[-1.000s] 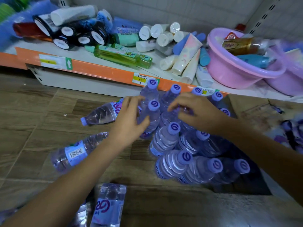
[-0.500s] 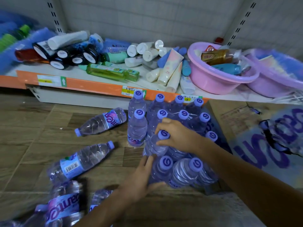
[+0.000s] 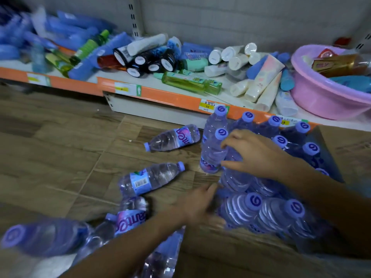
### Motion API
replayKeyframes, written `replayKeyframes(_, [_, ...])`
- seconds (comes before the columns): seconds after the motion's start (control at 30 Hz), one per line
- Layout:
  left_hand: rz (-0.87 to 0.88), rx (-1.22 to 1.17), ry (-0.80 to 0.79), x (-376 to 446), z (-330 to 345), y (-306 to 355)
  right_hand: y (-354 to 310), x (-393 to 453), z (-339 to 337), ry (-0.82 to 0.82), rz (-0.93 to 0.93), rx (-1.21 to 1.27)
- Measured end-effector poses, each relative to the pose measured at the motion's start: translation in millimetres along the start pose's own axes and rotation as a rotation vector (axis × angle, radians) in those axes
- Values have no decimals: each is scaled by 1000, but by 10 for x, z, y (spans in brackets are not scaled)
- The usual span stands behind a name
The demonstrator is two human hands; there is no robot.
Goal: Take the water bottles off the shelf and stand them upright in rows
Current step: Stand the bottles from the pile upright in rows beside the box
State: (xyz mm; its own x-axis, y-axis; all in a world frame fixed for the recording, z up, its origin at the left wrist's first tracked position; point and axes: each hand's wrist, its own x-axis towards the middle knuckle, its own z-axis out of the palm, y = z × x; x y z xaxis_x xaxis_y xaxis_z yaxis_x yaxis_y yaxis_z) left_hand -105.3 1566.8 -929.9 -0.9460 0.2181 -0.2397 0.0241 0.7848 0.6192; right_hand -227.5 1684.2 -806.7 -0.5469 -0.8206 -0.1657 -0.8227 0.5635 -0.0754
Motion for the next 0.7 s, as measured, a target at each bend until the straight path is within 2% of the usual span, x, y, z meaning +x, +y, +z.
replayKeyframes(0.07, [-82,93,103,-69,-190,-291,-182,190,-50,14,-92,0])
replayKeyframes(0.17, [-291,53,286,-191,-504,-730,-457,531,104,-64,-161,-82])
replayKeyframes(0.27, [-483,-65,428,-219,-796,-1142,-620,918,551,-206,-81,-90])
replayKeyframes(0.33, [-599,-152,495,-146,-929,-1358,-654,1117,869,-274,24,-2])
replayKeyframes(0.4, [-677,-188,478,-32,-953,-1499,-682,1212,1143,-287,103,82])
replayKeyframes(0.5, [-673,-289,439,194,-899,-1696,-722,1194,1403,-351,151,186])
replayKeyframes(0.6, [-623,-382,447,427,-847,-1881,-754,1090,1482,-391,200,268])
replayKeyframes(0.7, [-673,-362,443,548,-799,-1962,-814,981,1452,-430,212,268])
